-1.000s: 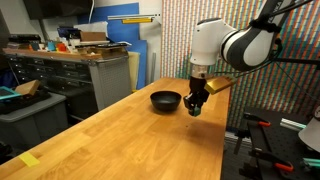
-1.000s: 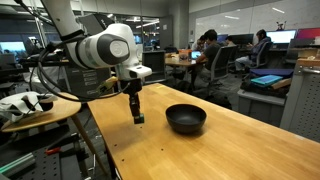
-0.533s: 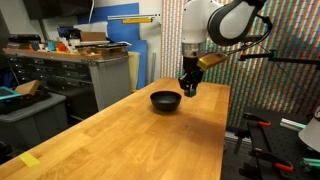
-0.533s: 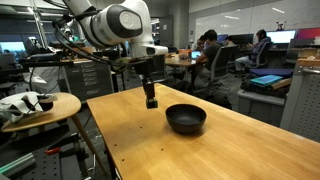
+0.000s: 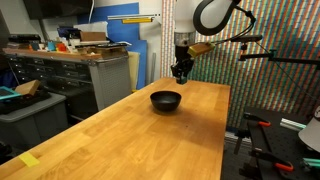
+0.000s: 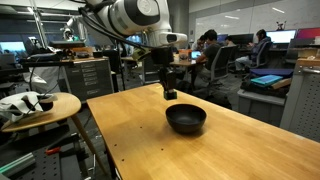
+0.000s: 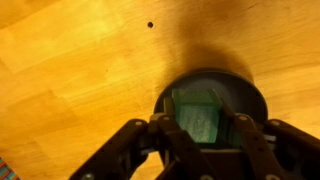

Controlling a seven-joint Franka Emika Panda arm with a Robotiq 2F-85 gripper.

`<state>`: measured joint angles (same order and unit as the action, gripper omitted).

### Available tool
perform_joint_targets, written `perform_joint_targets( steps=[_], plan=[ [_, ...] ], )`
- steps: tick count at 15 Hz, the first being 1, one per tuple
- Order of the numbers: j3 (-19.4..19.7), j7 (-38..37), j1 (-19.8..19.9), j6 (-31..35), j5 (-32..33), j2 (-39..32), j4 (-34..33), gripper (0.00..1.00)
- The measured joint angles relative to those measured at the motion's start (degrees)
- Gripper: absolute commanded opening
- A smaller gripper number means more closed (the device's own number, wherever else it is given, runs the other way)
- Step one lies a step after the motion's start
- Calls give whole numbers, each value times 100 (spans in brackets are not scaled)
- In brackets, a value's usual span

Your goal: Put the green block in the bowl

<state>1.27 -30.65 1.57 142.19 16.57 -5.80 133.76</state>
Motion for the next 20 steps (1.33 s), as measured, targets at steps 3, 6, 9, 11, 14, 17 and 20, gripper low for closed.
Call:
perform_joint_targets(
  steps=[3, 6, 9, 11, 14, 17, 20],
  plan=[
    [107, 184, 2, 117, -31, -340, -294, 17],
    [191, 409, 7, 359, -202, -734, -539, 17],
    [222, 679, 10, 653, -495, -1124, -725, 17],
    [222, 817, 10, 870, -680, -1374, -827, 17],
    [222, 994, 10, 1222, -934, -1729, -964, 17],
    [222, 1192, 10, 1465, -1211, -2036, -1090, 68],
    [217, 1368, 10, 1486, -1448, -2235, -1216, 91]
  ],
)
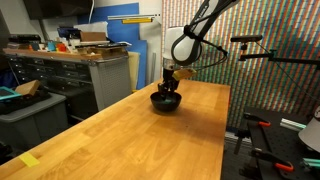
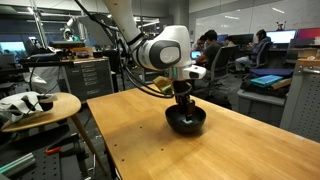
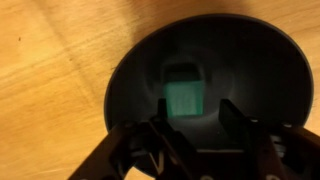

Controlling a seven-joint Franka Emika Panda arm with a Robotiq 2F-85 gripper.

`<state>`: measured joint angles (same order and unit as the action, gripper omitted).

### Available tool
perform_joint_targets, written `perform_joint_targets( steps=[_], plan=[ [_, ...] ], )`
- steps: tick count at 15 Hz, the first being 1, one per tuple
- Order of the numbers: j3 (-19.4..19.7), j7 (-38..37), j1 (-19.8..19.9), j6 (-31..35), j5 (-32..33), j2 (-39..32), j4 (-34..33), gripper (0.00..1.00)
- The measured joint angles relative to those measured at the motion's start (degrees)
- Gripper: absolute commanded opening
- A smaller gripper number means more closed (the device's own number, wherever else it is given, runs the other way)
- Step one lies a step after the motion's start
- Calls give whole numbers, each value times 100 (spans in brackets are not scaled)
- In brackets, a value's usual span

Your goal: Put the green block in the bowl

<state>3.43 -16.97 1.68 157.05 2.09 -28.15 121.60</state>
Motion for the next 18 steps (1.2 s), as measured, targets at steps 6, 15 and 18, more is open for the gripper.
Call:
perform_joint_targets(
  steps=[6, 15, 18],
  plan=[
    [-7, 113, -1, -1, -139, -8, -203, 100],
    [-10, 713, 0, -1451, -145, 1026, -280, 100],
    [-10, 794, 1, -1659, -145, 1223, -253, 100]
  ],
)
